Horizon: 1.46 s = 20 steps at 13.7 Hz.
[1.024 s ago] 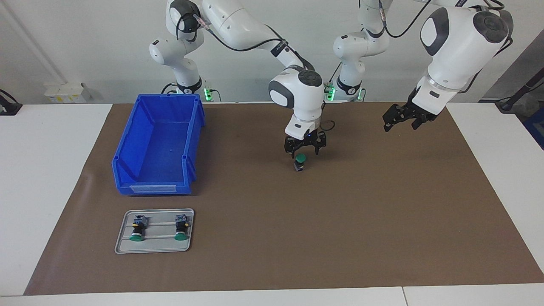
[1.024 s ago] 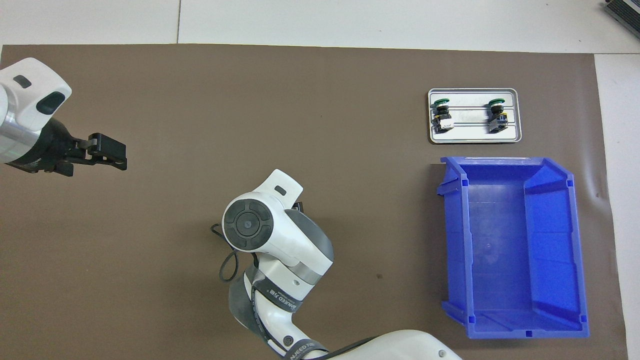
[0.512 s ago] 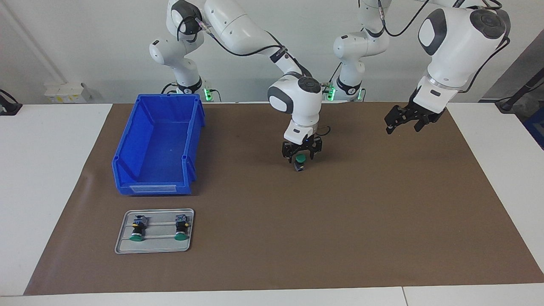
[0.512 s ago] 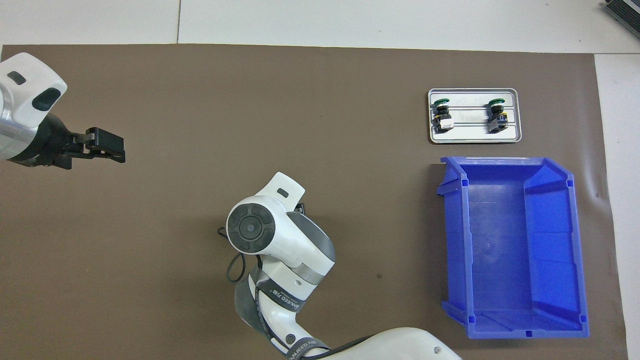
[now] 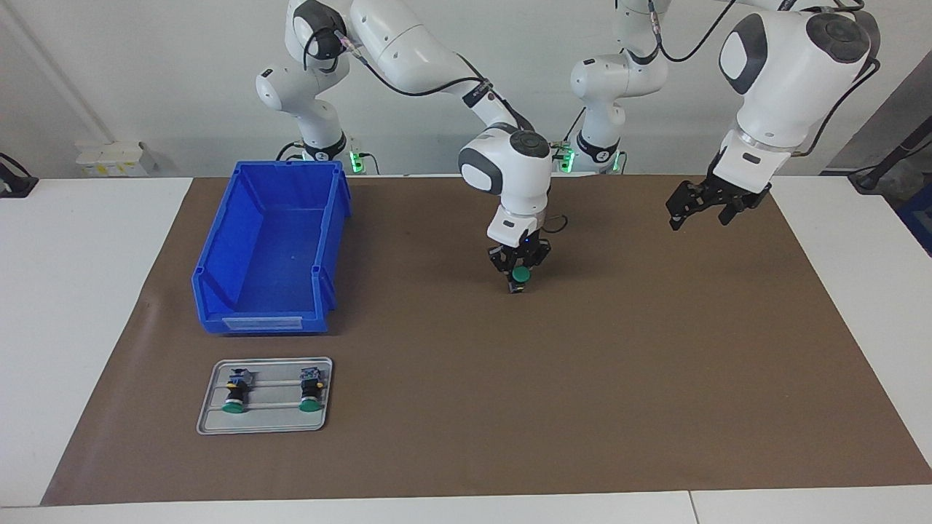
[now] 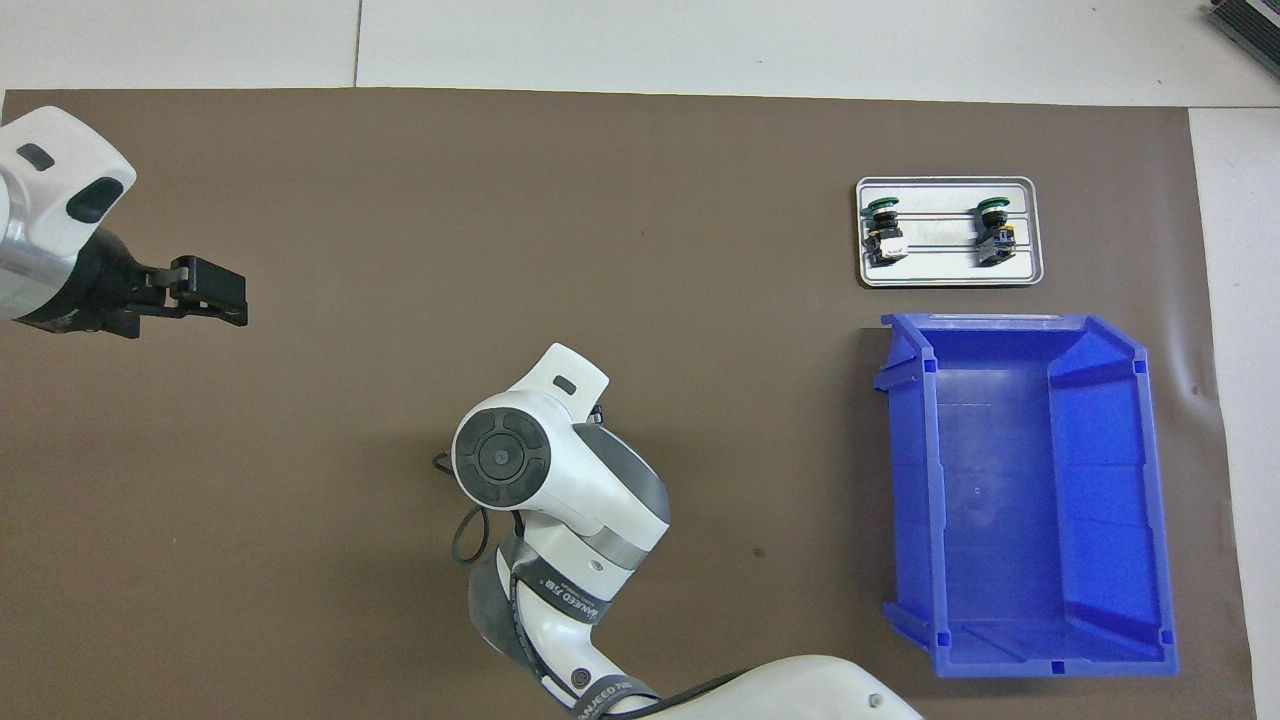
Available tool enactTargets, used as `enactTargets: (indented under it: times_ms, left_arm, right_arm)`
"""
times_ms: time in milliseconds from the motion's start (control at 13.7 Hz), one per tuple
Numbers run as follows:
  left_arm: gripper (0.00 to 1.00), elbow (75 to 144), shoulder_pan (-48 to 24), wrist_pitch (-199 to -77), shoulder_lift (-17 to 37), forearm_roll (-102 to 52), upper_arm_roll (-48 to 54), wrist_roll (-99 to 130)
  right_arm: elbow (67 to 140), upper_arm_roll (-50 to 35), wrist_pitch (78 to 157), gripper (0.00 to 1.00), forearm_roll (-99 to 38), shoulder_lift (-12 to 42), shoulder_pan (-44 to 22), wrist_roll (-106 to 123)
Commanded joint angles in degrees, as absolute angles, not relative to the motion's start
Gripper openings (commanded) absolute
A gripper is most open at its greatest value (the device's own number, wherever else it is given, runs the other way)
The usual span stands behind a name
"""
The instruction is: Place and press button with both arms
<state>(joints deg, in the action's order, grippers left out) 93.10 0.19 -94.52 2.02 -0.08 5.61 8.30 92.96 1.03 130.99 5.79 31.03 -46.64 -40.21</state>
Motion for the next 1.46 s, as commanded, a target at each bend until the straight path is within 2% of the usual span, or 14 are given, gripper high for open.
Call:
enactTargets:
  times_ms: [0,146,220,512,659,1098,1244,1390]
  left_arm:
    - [1.00,89.1,-4.5,-89.9,3.1,1.4,1.3,7.6]
    - [1.00,85.0,-5.6,-85.8,3.8,1.4,0.3,7.6]
    - [1.00,84.8,-5.8,-85.3,3.5,1.3,0.3,7.6]
    - [1.00,85.9,-5.4,-84.8,1.5,0.7,0.8,7.5]
    - [1.00,86.0,-5.4,-84.8,0.9,0.7,0.8,7.6]
    - [1.00,87.9,-5.4,-85.6,-0.1,0.7,0.8,-0.2]
    - [1.00,88.2,-5.4,-85.9,-0.2,0.7,0.8,0.2]
    - [1.00,88.8,-5.0,-85.9,-0.5,0.6,0.7,0.3]
  right_arm:
    - [93.3,1.0,132.0,0.20,6.6,30.8,-46.5,-40.4]
    - [93.3,1.1,131.9,0.19,6.6,30.8,-46.6,-40.7]
    - [93.3,1.2,131.7,0.00,7.5,30.8,-46.8,-41.5]
    - [93.3,1.1,131.0,0.00,16.8,28.8,-46.8,-50.7]
    - [94.0,1.8,130.2,0.00,17.0,24.6,-44.8,-50.3]
    - [96.8,1.3,118.0,0.00,16.9,10.6,-29.6,-34.9]
    - [100.9,1.3,115.9,0.00,14.0,4.8,-22.8,-23.7]
    - [108.0,1.3,115.7,0.00,9.9,-1.4,-15.2,-12.4]
